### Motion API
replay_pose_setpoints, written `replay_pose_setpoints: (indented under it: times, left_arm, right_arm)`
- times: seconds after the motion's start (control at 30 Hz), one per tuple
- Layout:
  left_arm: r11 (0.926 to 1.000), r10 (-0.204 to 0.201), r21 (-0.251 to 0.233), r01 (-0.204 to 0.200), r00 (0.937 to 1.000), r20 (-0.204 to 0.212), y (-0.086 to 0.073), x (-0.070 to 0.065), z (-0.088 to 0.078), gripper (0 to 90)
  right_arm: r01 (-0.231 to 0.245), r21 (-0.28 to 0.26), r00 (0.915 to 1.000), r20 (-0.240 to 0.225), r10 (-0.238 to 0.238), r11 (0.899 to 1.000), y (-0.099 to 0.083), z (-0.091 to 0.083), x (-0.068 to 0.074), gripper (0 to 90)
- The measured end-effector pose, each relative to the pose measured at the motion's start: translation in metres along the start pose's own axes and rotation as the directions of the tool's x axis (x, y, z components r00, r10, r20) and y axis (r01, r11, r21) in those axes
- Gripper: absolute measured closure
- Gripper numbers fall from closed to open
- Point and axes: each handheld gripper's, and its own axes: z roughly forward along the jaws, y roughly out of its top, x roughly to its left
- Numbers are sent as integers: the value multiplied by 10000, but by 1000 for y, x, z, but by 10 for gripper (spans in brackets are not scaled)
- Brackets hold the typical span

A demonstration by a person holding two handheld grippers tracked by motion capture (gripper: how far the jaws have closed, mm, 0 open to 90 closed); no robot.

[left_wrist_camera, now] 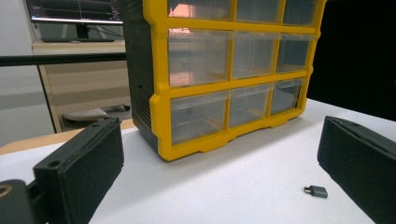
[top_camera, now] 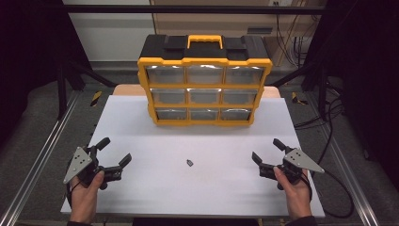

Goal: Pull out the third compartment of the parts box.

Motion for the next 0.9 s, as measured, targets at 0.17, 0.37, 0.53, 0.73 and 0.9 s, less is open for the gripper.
replay_pose_setpoints:
  times: [0.17,0.37,0.53,0.73,0.9]
  left_arm:
    - [10000,-51,73,51,10000,34,-1,0,2,3]
    - [9999,-60,162,58,9999,150,-2,-4,4,1]
    - [9997,-106,228,103,9999,112,-2,-3,5,3]
    - [9993,-82,374,78,9999,91,-3,-4,6,4]
    - [9993,-57,382,52,9999,143,-4,-6,5,5]
  right_arm:
    - [-414,-43,9991,97,414,9991,-1,-3,-5,57]
    - [-752,386,9970,201,745,9964,-2,-3,-3,45]
    - [-779,709,9962,449,748,9944,-4,0,1,38]
    - [-780,1494,9947,787,668,9857,-7,6,4,52]
    - [-1841,1220,9782,1199,1697,9753,3,10,4,68]
